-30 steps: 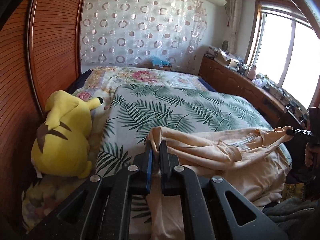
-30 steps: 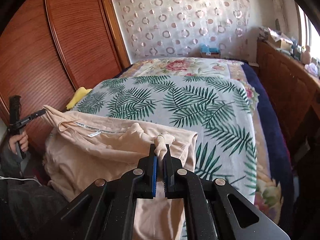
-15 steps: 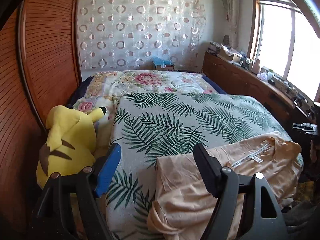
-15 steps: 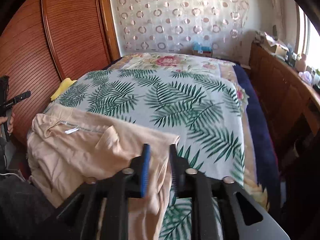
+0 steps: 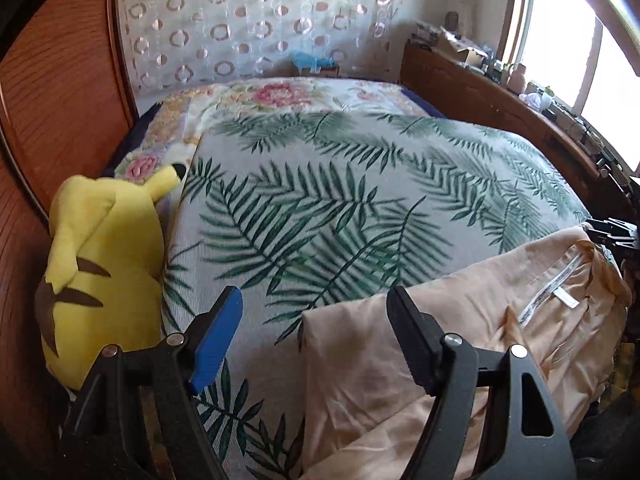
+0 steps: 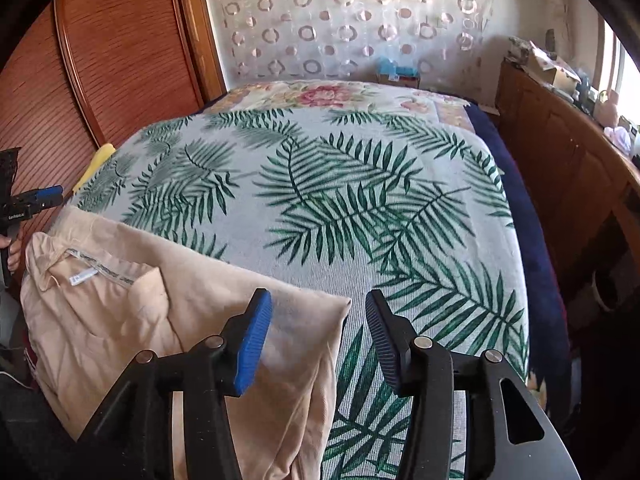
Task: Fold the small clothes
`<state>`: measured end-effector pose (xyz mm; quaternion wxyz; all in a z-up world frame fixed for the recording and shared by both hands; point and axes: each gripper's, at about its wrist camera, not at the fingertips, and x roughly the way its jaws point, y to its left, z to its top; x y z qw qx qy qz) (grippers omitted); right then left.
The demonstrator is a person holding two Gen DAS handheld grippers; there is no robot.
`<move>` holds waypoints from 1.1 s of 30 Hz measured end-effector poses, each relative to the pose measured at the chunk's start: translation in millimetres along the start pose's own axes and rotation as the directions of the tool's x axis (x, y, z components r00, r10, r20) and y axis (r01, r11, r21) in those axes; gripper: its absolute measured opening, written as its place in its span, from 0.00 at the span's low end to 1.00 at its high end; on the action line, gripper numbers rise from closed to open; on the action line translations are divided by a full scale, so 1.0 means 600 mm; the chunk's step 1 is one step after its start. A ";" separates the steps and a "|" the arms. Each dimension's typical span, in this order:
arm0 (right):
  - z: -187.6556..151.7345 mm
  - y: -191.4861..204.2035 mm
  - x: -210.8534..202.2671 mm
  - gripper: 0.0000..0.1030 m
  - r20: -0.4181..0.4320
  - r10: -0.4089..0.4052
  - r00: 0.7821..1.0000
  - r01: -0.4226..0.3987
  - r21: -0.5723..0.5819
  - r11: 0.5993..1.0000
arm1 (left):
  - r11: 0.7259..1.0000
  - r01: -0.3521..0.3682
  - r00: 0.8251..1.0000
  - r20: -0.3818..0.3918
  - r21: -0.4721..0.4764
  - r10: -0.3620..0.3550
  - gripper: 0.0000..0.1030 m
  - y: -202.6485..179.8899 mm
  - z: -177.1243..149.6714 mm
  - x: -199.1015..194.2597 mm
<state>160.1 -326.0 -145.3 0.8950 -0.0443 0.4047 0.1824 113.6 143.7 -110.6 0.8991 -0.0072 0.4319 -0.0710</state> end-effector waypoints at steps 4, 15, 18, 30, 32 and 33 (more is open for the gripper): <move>0.002 0.002 0.017 0.59 -0.022 0.008 1.000 -0.008 0.003 1.000 | 0.999 0.012 0.998 -0.054 -0.035 -0.014 0.72 0.013 -0.014 0.012; -0.012 0.039 0.018 0.30 -0.026 0.050 0.998 -0.052 -0.079 0.995 | 0.992 0.116 0.989 -0.093 0.044 -0.112 0.19 -0.026 -0.026 0.010; -0.004 0.039 0.014 0.11 -0.044 0.104 0.994 -0.107 -0.081 0.991 | 0.990 0.116 0.990 -0.087 0.075 -0.110 0.08 -0.037 -0.013 -0.001; 0.052 0.050 -0.239 0.07 0.334 0.118 0.935 -0.084 -0.114 0.990 | 0.984 0.142 0.920 0.352 0.107 -0.171 0.07 -0.080 0.077 -0.293; 0.067 0.056 -0.301 0.07 0.405 0.113 0.907 -0.064 -0.133 0.989 | 0.984 0.129 0.892 0.418 0.127 -0.171 0.07 -0.087 0.098 -0.347; 0.077 0.060 -0.334 0.07 0.439 0.116 0.891 -0.057 -0.146 0.988 | 0.984 0.121 0.881 0.443 0.132 -0.167 0.07 -0.089 0.106 -0.366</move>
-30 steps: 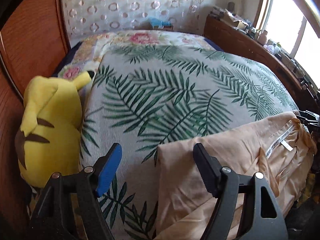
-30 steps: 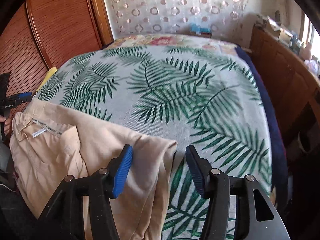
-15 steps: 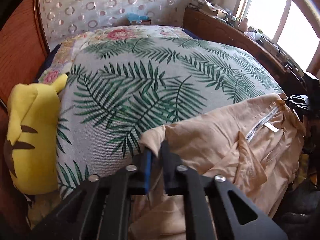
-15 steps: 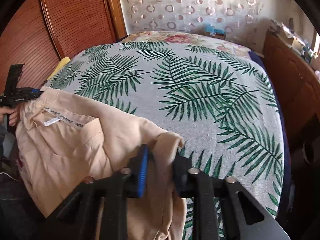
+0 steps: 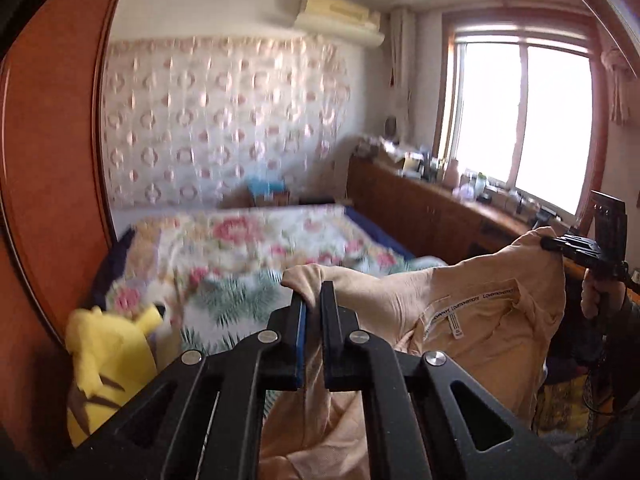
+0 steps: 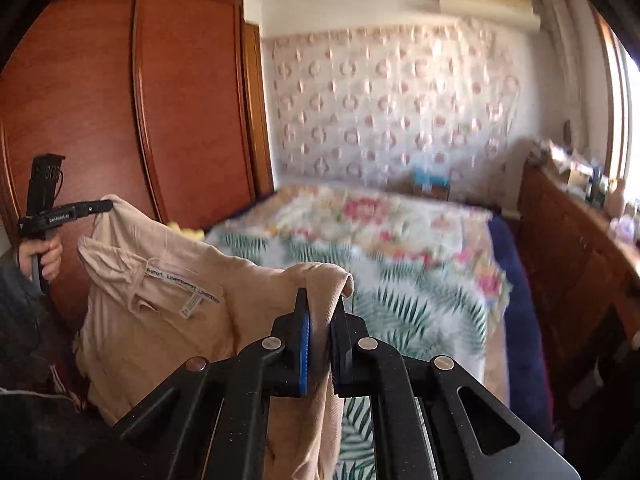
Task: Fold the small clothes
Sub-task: 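Raise the shirt high with both tools and flip it over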
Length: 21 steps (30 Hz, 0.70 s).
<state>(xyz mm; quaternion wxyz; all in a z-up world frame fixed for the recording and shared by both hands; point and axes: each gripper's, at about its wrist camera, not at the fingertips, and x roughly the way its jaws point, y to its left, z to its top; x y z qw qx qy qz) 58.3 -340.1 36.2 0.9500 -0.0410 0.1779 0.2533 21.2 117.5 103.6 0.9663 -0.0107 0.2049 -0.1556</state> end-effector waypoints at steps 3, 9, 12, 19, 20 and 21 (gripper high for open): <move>0.060 0.015 -0.062 0.07 0.095 -0.032 0.995 0.038 -0.056 0.998 | 1.000 -0.018 0.995 0.100 0.014 0.017 0.07 0.000 0.056 -0.048; 0.164 0.024 -0.167 0.07 0.245 -0.076 0.967 0.102 -0.095 0.990 | 0.998 -0.049 0.971 0.237 0.037 0.039 0.07 0.006 0.139 -0.118; 0.202 0.030 -0.205 0.07 0.285 -0.083 0.955 0.119 -0.111 0.987 | 0.997 -0.058 0.961 0.273 0.049 0.043 0.07 0.012 0.165 -0.140; 0.251 0.044 -0.245 0.07 0.341 -0.094 0.935 0.148 -0.137 0.979 | 0.995 -0.086 0.939 0.338 0.056 0.062 0.07 0.025 0.205 -0.169; 0.254 0.047 -0.240 0.07 0.345 -0.095 0.934 0.151 -0.141 0.978 | 0.994 -0.090 0.937 0.344 0.060 0.064 0.07 0.023 0.209 -0.175; 0.258 0.051 -0.236 0.07 0.350 -0.097 0.932 0.156 -0.145 0.977 | 0.993 -0.095 0.934 0.352 0.064 0.067 0.07 0.024 0.217 -0.178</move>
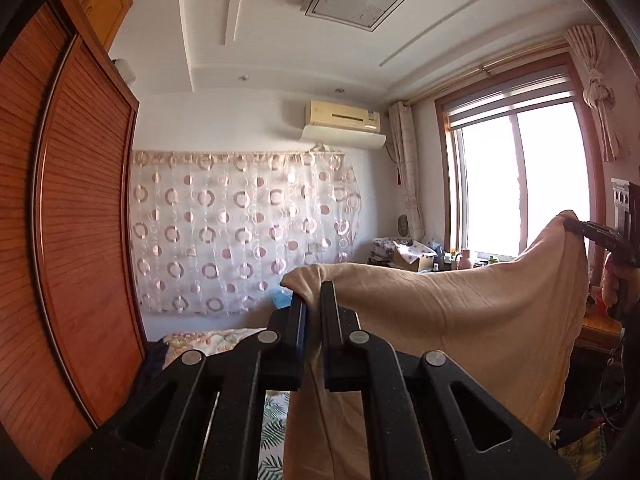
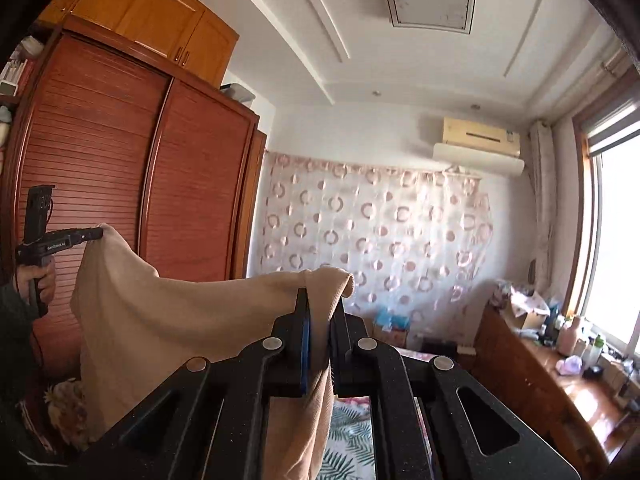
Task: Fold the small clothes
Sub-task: 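Raise the shirt high with both tools and flip it over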
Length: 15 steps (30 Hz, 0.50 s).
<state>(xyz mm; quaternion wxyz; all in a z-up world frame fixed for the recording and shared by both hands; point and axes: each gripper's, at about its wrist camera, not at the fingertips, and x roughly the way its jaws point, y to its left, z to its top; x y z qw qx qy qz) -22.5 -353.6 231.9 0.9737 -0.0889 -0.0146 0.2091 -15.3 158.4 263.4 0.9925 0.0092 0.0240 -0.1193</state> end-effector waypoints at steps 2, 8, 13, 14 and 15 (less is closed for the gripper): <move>-0.009 0.005 0.012 0.07 0.007 -0.008 1.000 0.008 -0.012 1.000 | 1.000 -0.003 1.000 0.012 0.005 0.003 0.07 -0.005 0.006 -0.001; -0.066 0.013 0.059 0.07 -0.017 -0.032 0.999 0.031 -0.023 0.999 | 1.000 -0.026 1.000 -0.011 0.007 0.026 0.07 0.005 -0.010 0.035; -0.141 0.007 0.172 0.07 -0.137 -0.056 0.989 0.053 -0.030 0.998 | 0.999 -0.051 0.994 -0.095 -0.013 0.050 0.07 0.027 -0.078 0.124; -0.159 0.004 0.197 0.07 -0.158 -0.050 0.986 0.048 -0.020 0.999 | 0.998 -0.060 0.992 -0.113 -0.014 0.058 0.07 0.030 -0.092 0.144; -0.173 0.002 0.218 0.07 -0.174 -0.050 0.983 0.048 -0.021 0.999 | 0.998 -0.067 0.989 -0.132 -0.014 0.065 0.07 0.036 -0.109 0.171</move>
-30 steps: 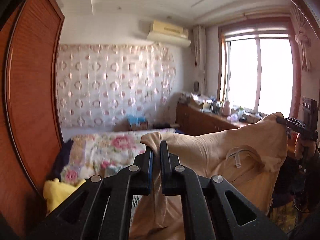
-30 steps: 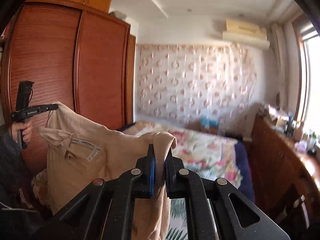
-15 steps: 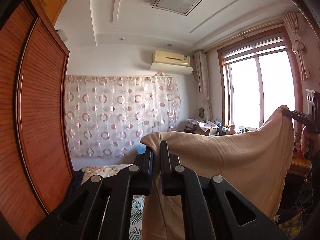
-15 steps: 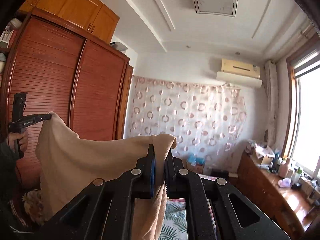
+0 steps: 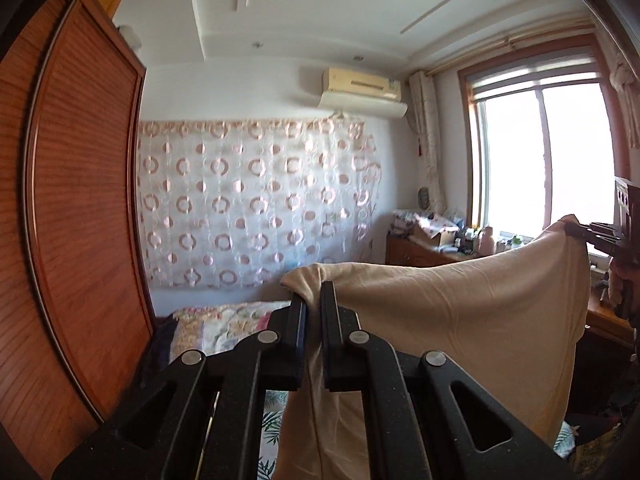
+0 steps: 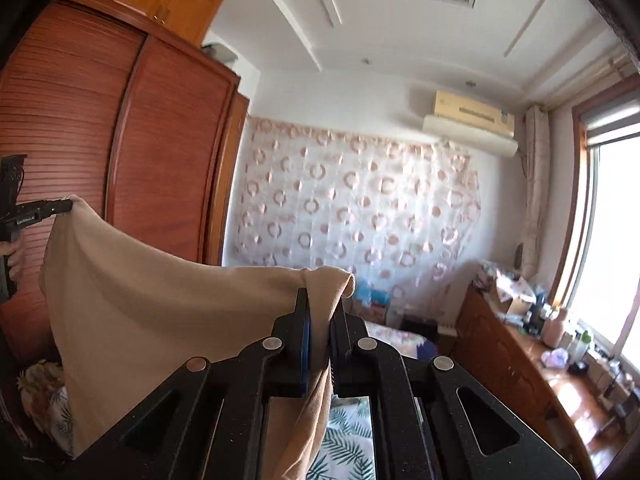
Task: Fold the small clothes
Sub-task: 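Raise the shirt high with both tools and flip it over, then lay the shirt down on the bed and open both tools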
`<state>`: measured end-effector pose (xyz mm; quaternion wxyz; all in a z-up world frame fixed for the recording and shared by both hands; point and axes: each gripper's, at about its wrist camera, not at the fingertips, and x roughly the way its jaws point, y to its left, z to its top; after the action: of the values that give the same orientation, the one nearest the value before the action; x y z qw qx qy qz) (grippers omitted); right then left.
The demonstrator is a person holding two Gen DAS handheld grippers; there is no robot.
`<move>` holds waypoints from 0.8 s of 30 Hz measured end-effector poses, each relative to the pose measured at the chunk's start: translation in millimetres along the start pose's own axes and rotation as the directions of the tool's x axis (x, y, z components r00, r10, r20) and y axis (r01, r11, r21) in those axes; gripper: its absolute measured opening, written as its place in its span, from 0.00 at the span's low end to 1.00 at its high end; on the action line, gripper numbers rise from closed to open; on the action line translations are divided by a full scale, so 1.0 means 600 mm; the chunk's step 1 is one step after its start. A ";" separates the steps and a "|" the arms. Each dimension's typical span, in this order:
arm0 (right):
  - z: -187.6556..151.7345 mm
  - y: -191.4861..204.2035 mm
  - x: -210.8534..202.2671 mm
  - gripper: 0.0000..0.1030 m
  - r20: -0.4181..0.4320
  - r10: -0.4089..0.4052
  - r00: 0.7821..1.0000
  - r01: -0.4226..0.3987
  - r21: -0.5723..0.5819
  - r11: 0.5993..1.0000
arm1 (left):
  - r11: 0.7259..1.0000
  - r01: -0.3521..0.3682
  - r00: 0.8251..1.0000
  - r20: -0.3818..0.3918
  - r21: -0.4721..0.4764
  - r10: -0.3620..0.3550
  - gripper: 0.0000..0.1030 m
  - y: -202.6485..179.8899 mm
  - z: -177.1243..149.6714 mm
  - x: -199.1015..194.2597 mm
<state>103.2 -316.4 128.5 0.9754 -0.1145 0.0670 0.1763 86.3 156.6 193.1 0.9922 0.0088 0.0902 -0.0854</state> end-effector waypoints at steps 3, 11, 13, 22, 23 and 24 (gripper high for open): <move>-0.041 -0.003 0.082 0.07 -0.053 -0.017 0.998 0.017 0.000 1.000 | 1.000 -0.013 0.999 -0.051 -0.006 0.012 0.07 0.006 -0.033 0.069; -0.126 -0.011 0.292 0.07 -0.226 0.014 0.974 0.000 0.060 0.998 | 0.998 -0.039 0.970 -0.240 -0.038 0.029 0.07 0.022 -0.152 0.270; -0.147 -0.012 0.346 0.07 -0.279 0.019 0.960 -0.002 0.062 0.998 | 0.998 -0.045 0.958 -0.285 -0.042 0.031 0.07 0.026 -0.184 0.313; -0.141 -0.044 0.542 0.07 -0.432 0.042 0.901 0.006 0.109 0.994 | 0.998 -0.056 0.903 -0.428 -0.041 0.033 0.07 0.032 -0.291 0.457; -0.140 -0.047 0.558 0.07 -0.443 0.049 0.895 0.007 0.122 0.992 | 0.998 -0.057 0.899 -0.437 -0.039 0.034 0.07 0.032 -0.298 0.465; -0.130 -0.051 0.564 0.07 -0.451 0.053 0.891 0.009 0.133 0.991 | 0.998 -0.058 0.894 -0.447 -0.038 0.035 0.07 0.031 -0.306 0.473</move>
<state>421.3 -252.6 1.6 0.9361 -0.0874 0.3053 0.1510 332.3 133.5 -38.8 0.9469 0.0056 0.3168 -0.0553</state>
